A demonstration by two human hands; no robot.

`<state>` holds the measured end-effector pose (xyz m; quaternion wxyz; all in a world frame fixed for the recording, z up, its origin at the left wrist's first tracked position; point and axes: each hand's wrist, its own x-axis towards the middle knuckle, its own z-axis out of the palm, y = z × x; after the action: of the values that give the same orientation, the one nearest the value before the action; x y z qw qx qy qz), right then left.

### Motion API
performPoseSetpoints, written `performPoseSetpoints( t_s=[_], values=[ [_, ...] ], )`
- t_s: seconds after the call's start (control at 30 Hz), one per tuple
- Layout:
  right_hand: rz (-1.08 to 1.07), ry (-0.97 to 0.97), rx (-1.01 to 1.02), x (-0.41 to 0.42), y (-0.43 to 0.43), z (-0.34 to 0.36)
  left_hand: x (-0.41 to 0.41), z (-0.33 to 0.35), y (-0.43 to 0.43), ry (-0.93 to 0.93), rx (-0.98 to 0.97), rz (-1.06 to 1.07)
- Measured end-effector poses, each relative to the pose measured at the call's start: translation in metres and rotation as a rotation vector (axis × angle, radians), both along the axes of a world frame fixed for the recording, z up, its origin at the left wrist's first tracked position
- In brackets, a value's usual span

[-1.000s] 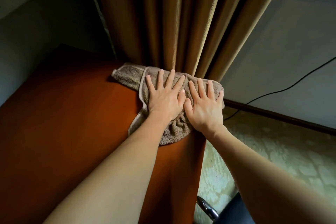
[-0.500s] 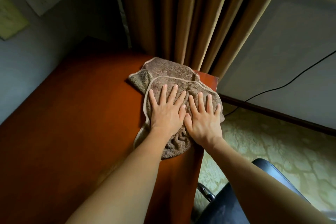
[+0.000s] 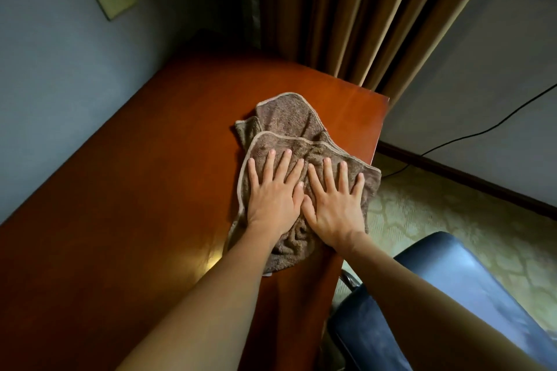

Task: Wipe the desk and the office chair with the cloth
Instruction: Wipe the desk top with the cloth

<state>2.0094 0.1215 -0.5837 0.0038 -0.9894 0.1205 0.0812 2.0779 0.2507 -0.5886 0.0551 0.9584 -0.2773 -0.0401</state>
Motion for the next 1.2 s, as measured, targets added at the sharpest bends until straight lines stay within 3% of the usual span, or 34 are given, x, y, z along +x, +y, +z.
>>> performPoseSetpoints(
  t_s=[0.5, 1.2],
  values=[
    [0.156, 0.011, 0.005, -0.13, 0.131, 0.0, -0.152, -0.005, 0.144, 0.024, -0.024, 0.15],
    [0.49, 0.007, 0.021, -0.247, 0.201, -0.001, -0.315, -0.006, 0.222, 0.034, 0.006, 0.462]
  ],
)
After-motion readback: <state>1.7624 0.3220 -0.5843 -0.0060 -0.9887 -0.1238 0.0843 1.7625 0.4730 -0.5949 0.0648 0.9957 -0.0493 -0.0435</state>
